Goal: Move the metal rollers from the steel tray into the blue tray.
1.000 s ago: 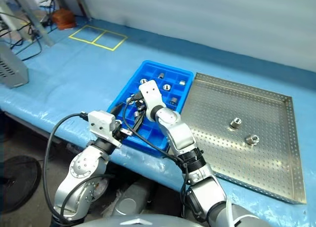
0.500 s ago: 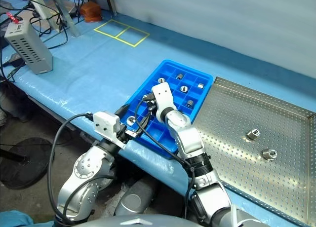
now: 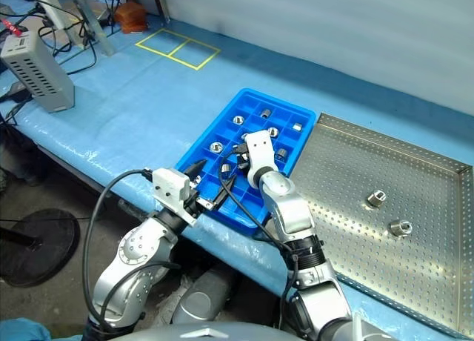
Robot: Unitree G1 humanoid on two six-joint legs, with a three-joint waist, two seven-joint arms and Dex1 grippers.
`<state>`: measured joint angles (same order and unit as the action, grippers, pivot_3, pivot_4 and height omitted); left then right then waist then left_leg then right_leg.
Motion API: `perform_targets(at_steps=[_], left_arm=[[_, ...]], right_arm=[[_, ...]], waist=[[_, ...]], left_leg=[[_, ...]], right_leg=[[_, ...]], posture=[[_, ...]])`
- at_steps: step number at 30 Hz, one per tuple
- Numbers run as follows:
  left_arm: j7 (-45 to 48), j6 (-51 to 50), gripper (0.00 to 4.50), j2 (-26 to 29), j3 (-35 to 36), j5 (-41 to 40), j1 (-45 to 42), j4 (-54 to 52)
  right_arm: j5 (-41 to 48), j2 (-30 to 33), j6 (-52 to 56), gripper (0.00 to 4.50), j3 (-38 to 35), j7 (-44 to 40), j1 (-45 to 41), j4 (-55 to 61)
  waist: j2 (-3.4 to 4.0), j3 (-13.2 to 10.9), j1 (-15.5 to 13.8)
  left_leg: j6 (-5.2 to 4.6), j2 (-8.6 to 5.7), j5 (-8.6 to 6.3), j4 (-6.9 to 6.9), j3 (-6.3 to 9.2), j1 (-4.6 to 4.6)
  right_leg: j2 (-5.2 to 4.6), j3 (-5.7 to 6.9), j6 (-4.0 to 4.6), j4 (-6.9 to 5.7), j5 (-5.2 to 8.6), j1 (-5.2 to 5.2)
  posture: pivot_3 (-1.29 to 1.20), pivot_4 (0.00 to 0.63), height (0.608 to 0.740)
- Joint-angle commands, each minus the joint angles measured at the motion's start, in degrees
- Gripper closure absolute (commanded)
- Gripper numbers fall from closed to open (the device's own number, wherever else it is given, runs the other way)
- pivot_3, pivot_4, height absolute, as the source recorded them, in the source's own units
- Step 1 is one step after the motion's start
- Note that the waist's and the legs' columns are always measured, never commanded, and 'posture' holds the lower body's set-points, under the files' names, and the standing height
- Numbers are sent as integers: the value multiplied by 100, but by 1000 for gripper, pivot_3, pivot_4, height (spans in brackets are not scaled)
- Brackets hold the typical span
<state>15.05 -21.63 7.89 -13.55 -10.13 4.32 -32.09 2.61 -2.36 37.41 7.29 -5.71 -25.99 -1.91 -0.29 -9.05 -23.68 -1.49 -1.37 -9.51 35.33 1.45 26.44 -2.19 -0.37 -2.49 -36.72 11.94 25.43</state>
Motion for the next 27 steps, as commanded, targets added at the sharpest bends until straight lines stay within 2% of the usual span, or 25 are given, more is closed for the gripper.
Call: perform_targets(at_steps=[1,6,7,12,17,22,27], left_arm=[[6,47,205,-39,-32,-47,-31,-91],[104,-9,205,16,-77,-81,-50,-63],[157,-27,205,44,-106,-93,-67,-45],[462,-85,205,103,-288,-181,-189,107],[687,-94,205,57,-519,-242,-429,352],[884,-103,205,6,-717,-294,-688,558],[1014,-75,205,-46,-820,-333,-836,683]], right_arm=[[12,-5,-86,1772,-83,46,-4,106],[70,-43,55,167,-193,158,124,543],[80,-85,107,31,-269,262,156,674],[-31,-179,4,31,-668,853,321,1172],[-462,-174,-157,31,-1013,1699,424,1225],[-955,-187,-322,31,-1389,2657,383,1031],[-1114,-141,-441,31,-1643,3100,220,640]], waist=[[0,0,19],[1,1,6],[1,1,4],[2,2,107],[4,4,408],[7,6,847],[9,5,1425]], left_leg=[[0,0,0,1,0,0],[0,4,0,14,3,-1],[0,9,0,18,4,1],[0,44,0,28,-15,3],[0,49,0,25,-20,3],[-23,49,18,26,-23,5],[-30,54,23,28,-20,-25]], right_leg=[[0,0,0,0,0,0],[1,3,1,-8,-1,-3],[0,4,0,-9,-1,-4],[-1,3,-3,-6,-3,-3],[3,2,5,-7,-9,-4],[7,-3,17,-11,-17,-25],[9,-6,27,-10,-22,-59]], posture=[[412,150,740],[406,150,740],[406,150,740],[326,150,740],[251,150,740],[183,150,740],[156,150,740]])
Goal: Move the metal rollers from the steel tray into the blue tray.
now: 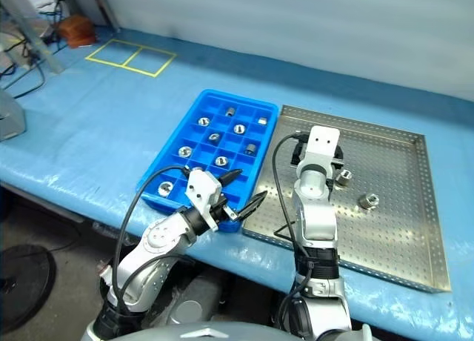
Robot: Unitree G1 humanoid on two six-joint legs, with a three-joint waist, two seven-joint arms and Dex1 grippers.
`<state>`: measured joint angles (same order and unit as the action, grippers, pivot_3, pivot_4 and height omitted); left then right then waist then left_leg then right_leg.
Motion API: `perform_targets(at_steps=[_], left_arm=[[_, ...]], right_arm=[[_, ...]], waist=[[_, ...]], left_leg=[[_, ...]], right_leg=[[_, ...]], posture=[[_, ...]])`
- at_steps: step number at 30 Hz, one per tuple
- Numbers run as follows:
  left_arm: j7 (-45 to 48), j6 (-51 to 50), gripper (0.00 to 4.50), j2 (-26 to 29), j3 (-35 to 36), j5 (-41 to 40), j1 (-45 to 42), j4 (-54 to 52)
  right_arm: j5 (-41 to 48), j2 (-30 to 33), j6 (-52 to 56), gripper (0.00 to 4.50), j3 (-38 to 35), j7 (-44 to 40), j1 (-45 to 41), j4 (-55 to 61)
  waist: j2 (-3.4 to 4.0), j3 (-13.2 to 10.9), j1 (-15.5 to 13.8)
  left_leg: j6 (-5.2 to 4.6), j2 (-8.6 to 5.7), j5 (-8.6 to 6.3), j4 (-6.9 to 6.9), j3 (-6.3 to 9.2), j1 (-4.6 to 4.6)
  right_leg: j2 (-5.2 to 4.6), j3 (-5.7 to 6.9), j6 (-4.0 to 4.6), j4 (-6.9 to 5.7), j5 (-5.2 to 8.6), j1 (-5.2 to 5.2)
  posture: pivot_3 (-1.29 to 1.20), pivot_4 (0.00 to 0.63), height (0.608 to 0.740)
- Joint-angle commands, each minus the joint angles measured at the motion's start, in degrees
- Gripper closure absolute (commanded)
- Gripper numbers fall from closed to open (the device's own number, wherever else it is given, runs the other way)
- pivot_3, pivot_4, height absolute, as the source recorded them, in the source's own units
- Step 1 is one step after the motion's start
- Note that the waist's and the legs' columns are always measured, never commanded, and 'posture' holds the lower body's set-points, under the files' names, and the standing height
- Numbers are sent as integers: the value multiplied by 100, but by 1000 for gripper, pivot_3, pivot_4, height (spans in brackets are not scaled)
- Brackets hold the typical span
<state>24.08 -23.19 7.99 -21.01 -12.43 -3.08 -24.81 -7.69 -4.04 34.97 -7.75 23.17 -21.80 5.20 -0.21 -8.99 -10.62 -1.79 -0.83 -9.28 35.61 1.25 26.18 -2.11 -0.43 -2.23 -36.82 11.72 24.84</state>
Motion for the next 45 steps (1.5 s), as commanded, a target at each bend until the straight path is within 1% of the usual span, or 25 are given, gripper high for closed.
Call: perform_targets(at_steps=[1,3,5,8,11,19,32,37,39,41,44,45], left_arm=[[149,86,205,-55,-91,-111,-118,-31],[244,88,205,-23,-156,-83,-161,-21],[303,94,205,2,-204,-59,-174,-23],[312,79,205,-7,-213,-72,-153,-40],[307,61,205,-19,-211,-74,-142,-50],[236,31,205,-22,-194,-46,-76,-71],[201,29,205,-30,-164,-64,0,-35],[195,37,205,-36,-168,-60,15,-31],[190,39,205,-39,-168,-57,19,-30],[179,47,205,-41,-170,-47,29,-29],[164,54,205,-42,-161,-46,37,-21],[160,59,205,-40,-160,-46,44,-21]], right_arm=[[-97,39,-227,31,-189,284,-247,-175],[-70,70,-301,31,-351,440,-394,-466],[52,65,-371,31,-534,512,-537,-728],[196,87,-494,31,-677,467,-731,-1105],[293,119,-588,31,-699,370,-853,-1326],[442,112,-753,31,-585,143,-915,-1340],[675,110,-700,31,-411,-413,-758,-1883],[656,127,-712,31,-436,-348,-767,-2101],[656,144,-741,414,-469,-305,-774,-2203],[647,158,-758,938,-473,-276,-765,-2249],[625,179,-783,1950,-416,-290,-739,-2219],[613,184,-791,2217,-380,-316,-726,-2169]], waist=[[0,0,229],[1,-1,462],[1,-1,618],[2,-1,783],[3,-2,877],[3,-2,893],[3,-2,850],[3,-2,833],[3,-1,829],[3,-1,826],[3,-2,820],[3,-2,820]], left_leg=[[-2,0,-1,-3,1,-23],[-3,3,-2,-5,1,-50],[-4,9,-1,-2,8,-63],[-8,19,1,0,9,-68],[-10,25,3,-1,7,-68],[-10,32,3,5,6,-69],[-10,32,3,5,5,-69],[-10,32,3,7,5,-69],[-10,32,3,6,5,-69],[-10,32,3,5,6,-69],[-10,32,3,5,6,-69],[-10,32,3,5,6,-69]], right_leg=[[-1,-1,-1,3,2,-21],[-2,-5,-4,1,5,-42],[1,-11,-4,-6,4,-50],[12,-14,-1,-9,2,-53],[22,-20,1,-12,1,-51],[37,-36,-1,-12,0,-52],[38,-41,-2,-11,-1,-52],[38,-42,-2,-11,-2,-52],[37,-42,-2,-11,-1,-52],[37,-42,-2,-10,-1,-52],[37,-42,-2,-10,-1,-51],[37,-42,-2,-10,-1,-51]], posture=[[156,150,740],[156,150,740],[156,150,740],[156,150,740],[158,150,740],[158,150,740],[201,150,740],[201,150,740],[201,150,740],[201,150,740],[209,150,740],[209,150,740]])
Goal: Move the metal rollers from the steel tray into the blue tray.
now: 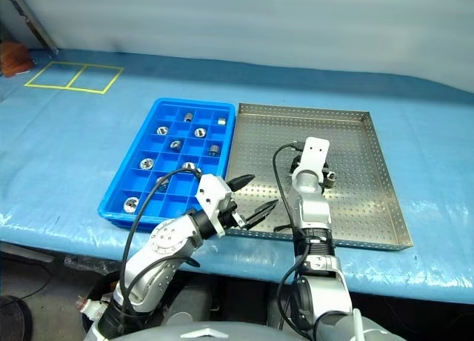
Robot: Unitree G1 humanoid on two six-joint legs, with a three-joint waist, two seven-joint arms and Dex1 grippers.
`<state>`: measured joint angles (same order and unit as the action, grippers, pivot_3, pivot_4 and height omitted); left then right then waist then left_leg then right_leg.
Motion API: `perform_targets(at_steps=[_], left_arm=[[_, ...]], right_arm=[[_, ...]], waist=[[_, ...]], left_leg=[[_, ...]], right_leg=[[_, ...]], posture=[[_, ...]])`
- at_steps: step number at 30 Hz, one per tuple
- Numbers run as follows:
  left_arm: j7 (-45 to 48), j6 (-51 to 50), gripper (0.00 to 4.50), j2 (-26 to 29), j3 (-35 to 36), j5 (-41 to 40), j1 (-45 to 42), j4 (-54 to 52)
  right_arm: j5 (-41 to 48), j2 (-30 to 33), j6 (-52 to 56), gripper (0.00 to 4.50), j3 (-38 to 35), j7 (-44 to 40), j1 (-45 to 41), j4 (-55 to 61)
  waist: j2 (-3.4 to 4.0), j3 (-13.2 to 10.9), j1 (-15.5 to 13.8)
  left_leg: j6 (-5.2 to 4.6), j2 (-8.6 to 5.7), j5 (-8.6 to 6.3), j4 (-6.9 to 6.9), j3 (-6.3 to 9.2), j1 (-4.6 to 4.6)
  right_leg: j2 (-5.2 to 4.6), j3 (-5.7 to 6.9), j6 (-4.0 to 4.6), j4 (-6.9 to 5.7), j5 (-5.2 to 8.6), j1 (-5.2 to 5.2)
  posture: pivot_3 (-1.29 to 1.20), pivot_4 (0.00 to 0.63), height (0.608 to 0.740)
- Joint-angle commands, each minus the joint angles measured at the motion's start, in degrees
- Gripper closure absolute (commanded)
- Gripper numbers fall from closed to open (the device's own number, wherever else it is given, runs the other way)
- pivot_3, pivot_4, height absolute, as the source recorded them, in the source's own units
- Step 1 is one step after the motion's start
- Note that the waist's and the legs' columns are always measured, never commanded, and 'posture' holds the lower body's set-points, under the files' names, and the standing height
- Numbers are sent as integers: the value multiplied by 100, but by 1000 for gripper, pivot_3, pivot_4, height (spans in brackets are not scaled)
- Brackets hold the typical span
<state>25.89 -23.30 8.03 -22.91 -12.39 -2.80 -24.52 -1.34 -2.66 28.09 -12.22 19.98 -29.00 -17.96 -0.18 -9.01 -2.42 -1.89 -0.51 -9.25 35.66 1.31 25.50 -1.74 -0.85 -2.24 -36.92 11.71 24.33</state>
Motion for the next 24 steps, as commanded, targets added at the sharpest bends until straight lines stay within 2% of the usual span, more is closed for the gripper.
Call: perform_targets(at_steps=[1,2,7,15,24], left_arm=[[-26,72,205,-44,33,-49,16,-46],[-34,73,205,-42,37,-46,19,-47],[-198,72,205,-79,175,-77,136,-140],[-737,560,205,-183,532,184,465,-208],[-865,769,205,-23,579,336,949,-488]], right_arm=[[-45,53,-100,2610,122,-35,2,221],[-98,70,-92,2771,203,-61,12,307],[-265,175,91,2780,807,-551,63,1056],[478,179,1921,2780,1711,-2131,-89,2818],[728,243,2542,2780,2493,-2800,-86,3510]], waist=[[0,0,1],[0,0,2],[4,-3,22],[4,-3,-19],[2,-4,-237]], left_leg=[[0,0,0,0,0,0],[0,0,0,0,0,0],[0,0,0,-2,-3,1],[0,4,-1,-5,-1,1],[8,0,-6,-11,0,7]], right_leg=[[0,0,0,0,0,0],[0,0,0,0,0,0],[0,-3,0,-1,0,5],[-1,-2,0,0,0,8],[-27,7,2,6,1,19]], posture=[[209,150,740],[209,150,740],[209,150,740],[242,150,740],[316,150,740]])
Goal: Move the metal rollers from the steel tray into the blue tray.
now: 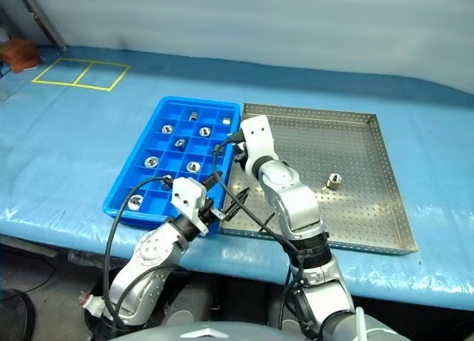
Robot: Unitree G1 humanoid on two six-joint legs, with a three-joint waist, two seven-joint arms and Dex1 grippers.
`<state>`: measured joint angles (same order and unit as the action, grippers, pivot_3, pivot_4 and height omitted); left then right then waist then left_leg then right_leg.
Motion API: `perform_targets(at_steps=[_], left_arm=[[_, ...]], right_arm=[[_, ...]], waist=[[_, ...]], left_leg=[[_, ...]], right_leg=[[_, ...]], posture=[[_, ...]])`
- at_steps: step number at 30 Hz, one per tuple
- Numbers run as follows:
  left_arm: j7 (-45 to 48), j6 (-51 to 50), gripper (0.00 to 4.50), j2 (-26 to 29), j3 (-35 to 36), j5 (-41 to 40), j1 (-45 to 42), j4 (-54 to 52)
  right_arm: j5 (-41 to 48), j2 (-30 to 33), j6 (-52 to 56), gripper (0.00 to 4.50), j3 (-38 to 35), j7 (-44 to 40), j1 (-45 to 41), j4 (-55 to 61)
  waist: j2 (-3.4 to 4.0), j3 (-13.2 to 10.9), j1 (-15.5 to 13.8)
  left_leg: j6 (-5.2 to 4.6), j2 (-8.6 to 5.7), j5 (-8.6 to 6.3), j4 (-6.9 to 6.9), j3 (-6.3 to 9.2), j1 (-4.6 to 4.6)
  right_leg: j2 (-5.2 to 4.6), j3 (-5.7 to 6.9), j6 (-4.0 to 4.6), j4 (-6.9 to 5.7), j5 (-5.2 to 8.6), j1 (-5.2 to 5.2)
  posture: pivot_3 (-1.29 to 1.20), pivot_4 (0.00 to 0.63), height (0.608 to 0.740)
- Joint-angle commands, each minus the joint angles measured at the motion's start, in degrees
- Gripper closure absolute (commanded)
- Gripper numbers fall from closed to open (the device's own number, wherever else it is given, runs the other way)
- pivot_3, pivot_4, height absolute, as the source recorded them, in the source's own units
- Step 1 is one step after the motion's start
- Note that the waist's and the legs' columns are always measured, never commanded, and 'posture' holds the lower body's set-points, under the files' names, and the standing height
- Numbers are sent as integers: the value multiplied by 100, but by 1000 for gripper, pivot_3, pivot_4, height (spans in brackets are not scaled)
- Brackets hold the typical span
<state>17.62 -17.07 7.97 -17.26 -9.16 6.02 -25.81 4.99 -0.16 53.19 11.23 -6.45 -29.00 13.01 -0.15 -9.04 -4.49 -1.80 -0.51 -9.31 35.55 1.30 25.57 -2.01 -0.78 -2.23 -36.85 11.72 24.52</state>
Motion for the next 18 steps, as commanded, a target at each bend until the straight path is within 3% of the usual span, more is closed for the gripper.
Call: perform_targets(at_steps=[1,7,18], left_arm=[[-53,141,205,-19,13,5,98,-381],[-36,165,205,44,-4,11,291,-491],[402,241,205,685,-28,-16,762,-697]], right_arm=[[146,-13,89,2780,170,-216,-69,468],[419,84,491,2780,339,-582,74,739],[678,332,954,2780,774,-911,333,952]], waist=[[0,0,-52],[-2,-1,-185],[-3,-3,-256]], left_leg=[[0,-1,0,-1,0,4],[15,-2,-9,-6,2,7],[31,-2,-19,-16,0,9]], right_leg=[[-9,2,0,1,0,3],[-25,9,1,7,1,6],[-36,13,3,16,3,16]], posture=[[322,150,740],[341,150,740],[351,150,740]])
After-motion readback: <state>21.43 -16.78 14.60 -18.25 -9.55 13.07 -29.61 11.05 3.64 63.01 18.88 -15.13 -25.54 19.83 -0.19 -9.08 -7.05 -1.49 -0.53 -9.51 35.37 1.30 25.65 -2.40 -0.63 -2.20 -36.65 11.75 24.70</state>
